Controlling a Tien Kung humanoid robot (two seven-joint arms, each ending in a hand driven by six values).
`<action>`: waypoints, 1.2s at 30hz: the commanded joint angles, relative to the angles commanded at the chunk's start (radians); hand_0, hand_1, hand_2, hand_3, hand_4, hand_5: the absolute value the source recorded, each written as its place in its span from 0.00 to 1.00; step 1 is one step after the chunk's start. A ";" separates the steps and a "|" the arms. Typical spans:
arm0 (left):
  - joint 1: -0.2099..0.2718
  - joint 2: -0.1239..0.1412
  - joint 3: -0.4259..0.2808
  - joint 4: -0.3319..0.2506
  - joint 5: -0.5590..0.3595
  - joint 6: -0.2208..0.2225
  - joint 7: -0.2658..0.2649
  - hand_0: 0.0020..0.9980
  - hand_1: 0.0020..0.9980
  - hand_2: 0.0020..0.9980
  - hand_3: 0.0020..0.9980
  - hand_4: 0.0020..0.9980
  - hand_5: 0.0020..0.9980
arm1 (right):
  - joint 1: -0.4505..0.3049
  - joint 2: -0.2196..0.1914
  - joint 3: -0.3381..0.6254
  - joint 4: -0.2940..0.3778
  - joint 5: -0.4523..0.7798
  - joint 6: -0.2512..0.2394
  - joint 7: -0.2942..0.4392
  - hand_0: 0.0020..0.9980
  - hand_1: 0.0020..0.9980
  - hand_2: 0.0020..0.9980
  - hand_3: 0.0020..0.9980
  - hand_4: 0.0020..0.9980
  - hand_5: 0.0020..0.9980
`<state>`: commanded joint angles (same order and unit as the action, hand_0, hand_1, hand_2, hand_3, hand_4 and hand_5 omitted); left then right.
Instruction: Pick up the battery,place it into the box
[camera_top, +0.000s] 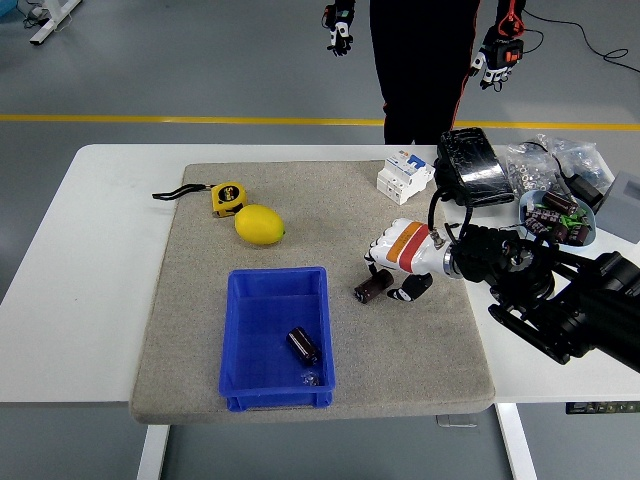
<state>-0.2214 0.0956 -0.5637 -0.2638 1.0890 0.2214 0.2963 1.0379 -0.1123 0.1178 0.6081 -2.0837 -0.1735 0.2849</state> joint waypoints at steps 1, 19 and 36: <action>0.000 0.000 0.001 0.000 -0.002 0.001 0.000 0.60 0.61 0.65 0.58 0.63 0.59 | -0.002 -0.001 0.001 0.000 0.000 0.001 0.000 0.41 0.53 0.67 0.61 0.73 0.34; 0.007 -0.002 -0.001 0.002 -0.004 0.001 -0.003 0.60 0.61 0.65 0.58 0.63 0.59 | -0.014 -0.012 -0.003 0.009 0.026 0.013 -0.003 0.31 0.45 0.56 0.52 0.67 0.31; 0.015 -0.001 -0.010 0.003 0.007 -0.005 -0.003 0.60 0.61 0.65 0.58 0.63 0.59 | -0.014 -0.023 -0.020 0.018 0.062 0.015 -0.015 0.25 0.40 0.47 0.46 0.65 0.32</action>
<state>-0.2060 0.0948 -0.5741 -0.2604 1.0958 0.2160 0.2934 1.0236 -0.1353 0.0981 0.6260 -2.0213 -0.1581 0.2699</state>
